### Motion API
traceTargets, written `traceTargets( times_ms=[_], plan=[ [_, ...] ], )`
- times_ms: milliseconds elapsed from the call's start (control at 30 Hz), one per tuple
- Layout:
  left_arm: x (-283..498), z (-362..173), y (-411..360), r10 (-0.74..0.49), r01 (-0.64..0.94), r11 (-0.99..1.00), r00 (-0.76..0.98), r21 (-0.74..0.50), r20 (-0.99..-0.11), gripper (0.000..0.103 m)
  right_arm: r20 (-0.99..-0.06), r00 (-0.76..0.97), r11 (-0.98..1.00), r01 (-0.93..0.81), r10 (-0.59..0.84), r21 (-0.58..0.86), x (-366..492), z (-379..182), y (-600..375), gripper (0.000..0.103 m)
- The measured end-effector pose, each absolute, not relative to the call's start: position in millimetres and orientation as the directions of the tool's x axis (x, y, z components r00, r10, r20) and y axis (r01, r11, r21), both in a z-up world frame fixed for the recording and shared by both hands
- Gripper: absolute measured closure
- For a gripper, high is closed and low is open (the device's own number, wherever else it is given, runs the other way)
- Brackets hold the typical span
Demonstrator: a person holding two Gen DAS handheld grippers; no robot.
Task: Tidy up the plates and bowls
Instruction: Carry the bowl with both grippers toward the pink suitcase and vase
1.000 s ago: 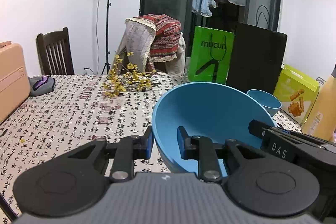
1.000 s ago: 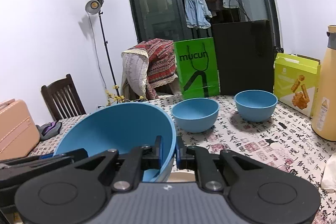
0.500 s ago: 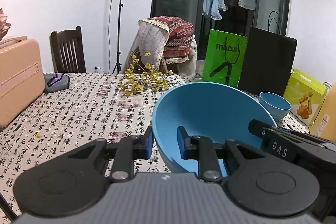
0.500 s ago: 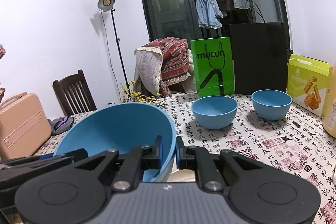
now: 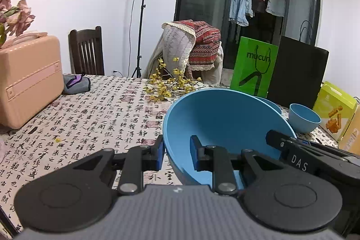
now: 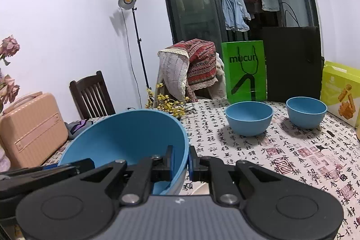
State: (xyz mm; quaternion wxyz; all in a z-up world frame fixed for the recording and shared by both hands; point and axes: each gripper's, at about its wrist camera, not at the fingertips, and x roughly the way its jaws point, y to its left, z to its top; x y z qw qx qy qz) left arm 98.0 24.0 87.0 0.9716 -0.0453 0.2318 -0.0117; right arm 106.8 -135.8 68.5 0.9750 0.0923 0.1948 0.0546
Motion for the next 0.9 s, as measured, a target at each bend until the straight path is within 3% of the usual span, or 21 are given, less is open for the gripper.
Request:
traceTargets(
  times_ms=[900],
  plan=[
    [79, 81, 94, 0.015, -0.084, 0.987, 0.897, -0.138, -0.441, 0.079, -0.384, 0.893, 0.965, -0.164, 0.234, 0.205, 102, 62, -68, 0.091]
  ],
)
